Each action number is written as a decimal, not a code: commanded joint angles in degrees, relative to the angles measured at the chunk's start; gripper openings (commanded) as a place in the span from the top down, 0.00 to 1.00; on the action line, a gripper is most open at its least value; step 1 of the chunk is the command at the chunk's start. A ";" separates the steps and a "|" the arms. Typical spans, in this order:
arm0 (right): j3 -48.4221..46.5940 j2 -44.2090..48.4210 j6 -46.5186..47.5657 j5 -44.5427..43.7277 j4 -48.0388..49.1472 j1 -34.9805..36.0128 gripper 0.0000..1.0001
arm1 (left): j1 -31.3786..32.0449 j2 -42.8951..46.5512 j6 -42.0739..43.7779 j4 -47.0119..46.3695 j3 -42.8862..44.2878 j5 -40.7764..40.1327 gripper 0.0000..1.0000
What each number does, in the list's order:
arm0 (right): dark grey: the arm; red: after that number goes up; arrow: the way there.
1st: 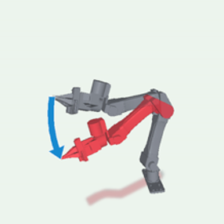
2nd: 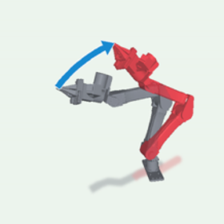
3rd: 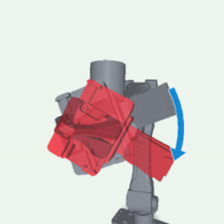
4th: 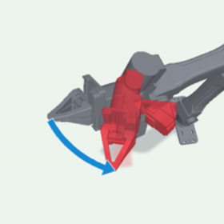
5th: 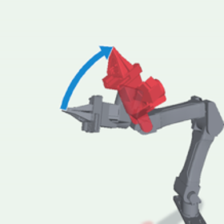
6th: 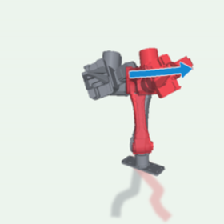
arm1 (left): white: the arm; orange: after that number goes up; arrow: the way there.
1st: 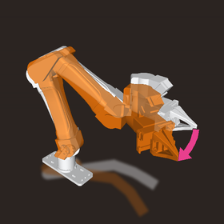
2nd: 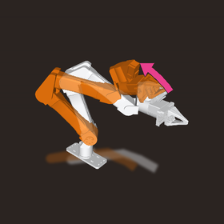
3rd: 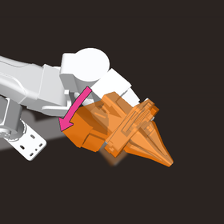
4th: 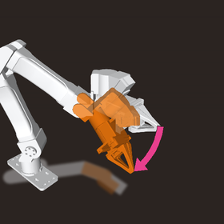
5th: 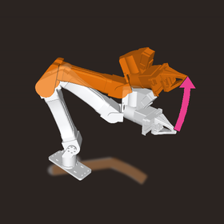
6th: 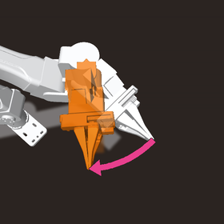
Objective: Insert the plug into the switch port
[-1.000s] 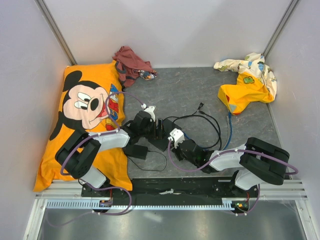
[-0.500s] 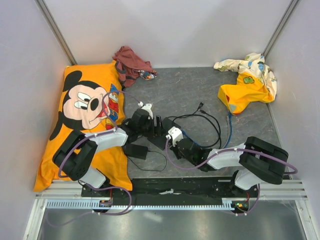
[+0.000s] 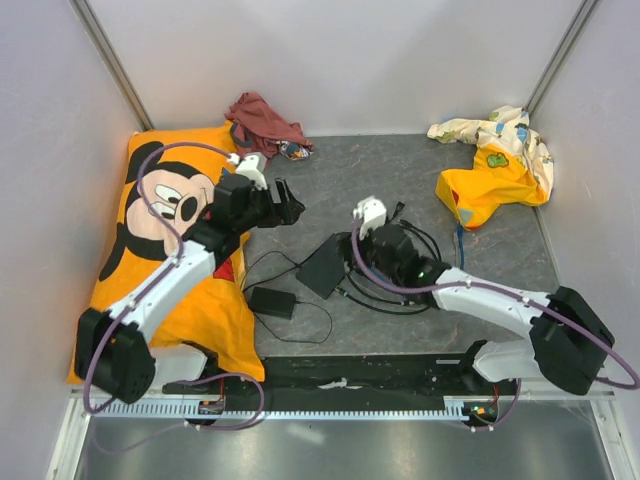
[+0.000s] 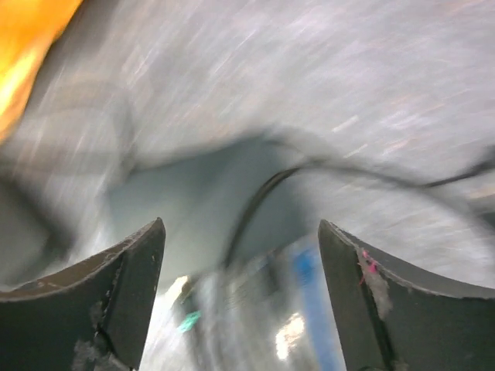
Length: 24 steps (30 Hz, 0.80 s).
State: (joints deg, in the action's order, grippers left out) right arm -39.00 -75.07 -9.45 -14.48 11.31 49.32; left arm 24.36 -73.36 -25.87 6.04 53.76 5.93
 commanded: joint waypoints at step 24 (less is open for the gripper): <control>-17.07 42.98 1.72 -30.43 -28.19 -31.92 0.02 | -5.46 55.25 22.26 16.64 8.73 -33.26 0.01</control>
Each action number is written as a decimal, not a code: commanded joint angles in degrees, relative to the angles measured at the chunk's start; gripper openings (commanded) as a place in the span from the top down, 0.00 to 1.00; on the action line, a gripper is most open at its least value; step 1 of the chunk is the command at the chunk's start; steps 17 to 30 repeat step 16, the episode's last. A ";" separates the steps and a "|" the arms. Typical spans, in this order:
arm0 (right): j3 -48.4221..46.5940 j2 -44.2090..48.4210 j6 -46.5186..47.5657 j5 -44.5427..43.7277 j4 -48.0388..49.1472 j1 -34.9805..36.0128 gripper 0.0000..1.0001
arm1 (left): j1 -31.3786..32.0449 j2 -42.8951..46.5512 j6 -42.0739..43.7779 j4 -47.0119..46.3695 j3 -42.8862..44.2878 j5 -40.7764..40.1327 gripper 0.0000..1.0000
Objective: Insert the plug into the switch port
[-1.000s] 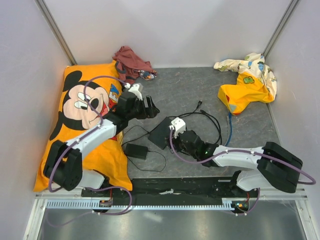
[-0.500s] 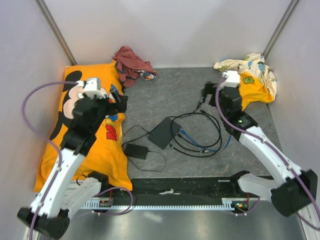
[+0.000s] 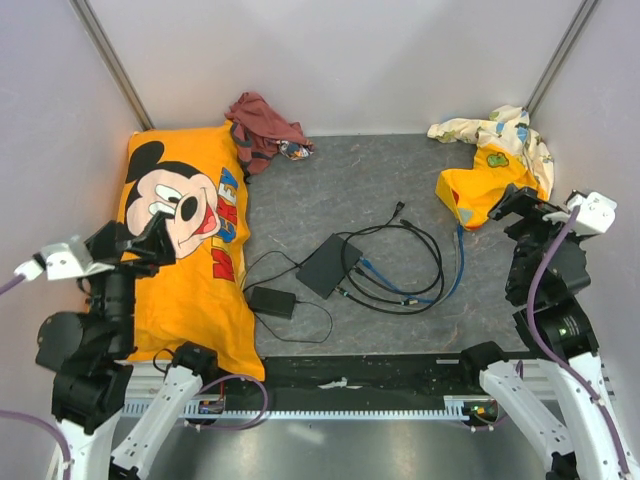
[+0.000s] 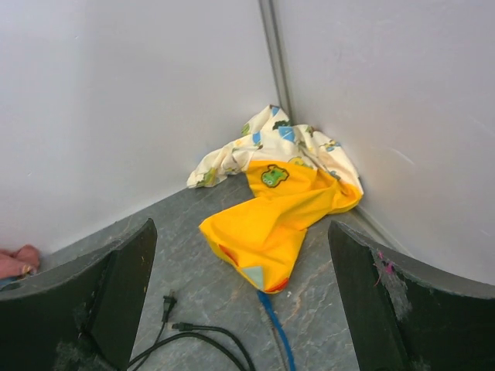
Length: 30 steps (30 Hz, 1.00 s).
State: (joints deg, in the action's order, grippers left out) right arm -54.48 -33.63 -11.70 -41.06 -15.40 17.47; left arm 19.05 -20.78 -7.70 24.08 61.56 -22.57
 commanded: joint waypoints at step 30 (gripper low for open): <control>-1.86 4.53 6.96 -4.21 -1.21 0.01 0.02 | -0.15 6.19 6.04 -4.83 -0.65 -4.68 0.01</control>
